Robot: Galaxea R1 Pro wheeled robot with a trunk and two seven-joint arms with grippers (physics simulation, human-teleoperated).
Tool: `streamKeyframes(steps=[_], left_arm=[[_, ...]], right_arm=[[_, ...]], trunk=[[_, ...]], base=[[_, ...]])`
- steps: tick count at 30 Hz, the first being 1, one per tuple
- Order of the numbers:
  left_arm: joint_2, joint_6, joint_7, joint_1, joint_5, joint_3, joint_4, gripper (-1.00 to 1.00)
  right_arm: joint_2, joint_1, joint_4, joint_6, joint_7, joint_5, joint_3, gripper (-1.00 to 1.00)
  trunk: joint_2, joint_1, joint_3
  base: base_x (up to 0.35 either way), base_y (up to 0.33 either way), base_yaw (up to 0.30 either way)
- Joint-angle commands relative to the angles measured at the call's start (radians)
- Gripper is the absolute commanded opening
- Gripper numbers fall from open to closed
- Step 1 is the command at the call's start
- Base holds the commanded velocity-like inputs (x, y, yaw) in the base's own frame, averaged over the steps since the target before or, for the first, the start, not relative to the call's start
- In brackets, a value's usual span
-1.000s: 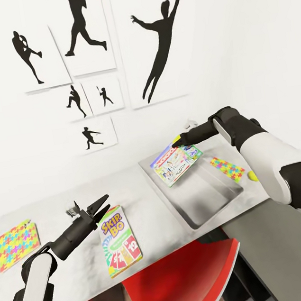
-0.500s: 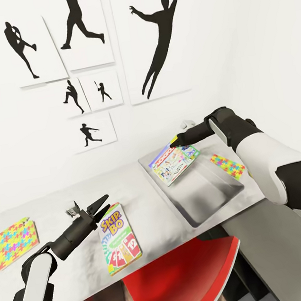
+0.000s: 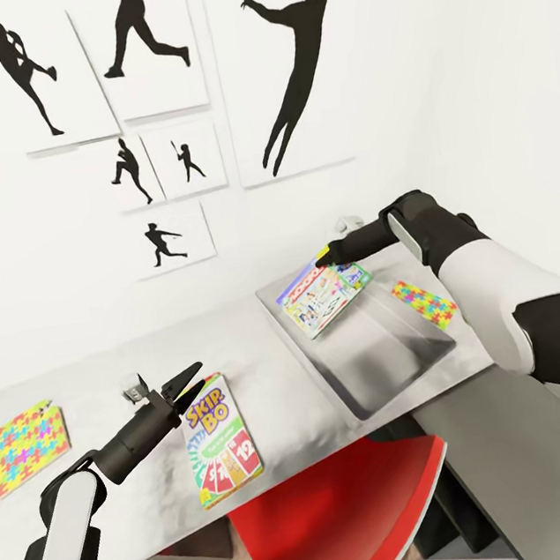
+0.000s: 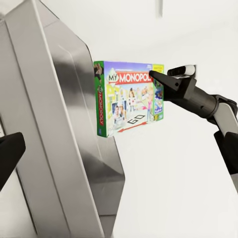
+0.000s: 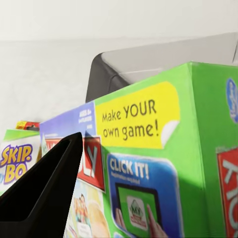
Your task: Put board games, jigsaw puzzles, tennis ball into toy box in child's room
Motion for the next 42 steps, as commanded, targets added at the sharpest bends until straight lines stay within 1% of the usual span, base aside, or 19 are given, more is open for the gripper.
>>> streamKeyframes(steps=[1, 34, 42], left_arm=[[0.0, 0.006, -0.002, -0.001, 0.001, 0.001, 0.0, 1.0], [0.0, 0.007, -0.002, -0.001, -0.002, 0.0, 0.0, 1.0], [0.0, 0.007, -0.002, -0.001, -0.003, 0.0, 0.0, 1.0]], right_arm=[[0.0, -0.002, -0.002, 0.0, 0.009, 0.01, 0.002, -1.0], [0.002, -0.006, -0.007, 0.0, 0.008, 0.01, 0.002, -1.0], [0.002, -0.005, -0.012, 0.0, 0.008, 0.009, 0.001, -1.0]], trunk=[[-0.002, 0.0, -0.003], [-0.002, 0.0, -0.057], [-0.002, 0.0, -0.063]], base=[[0.0, 0.0, 0.0], [0.0, 0.0, 0.0], [0.0, 0.0, 0.0]])
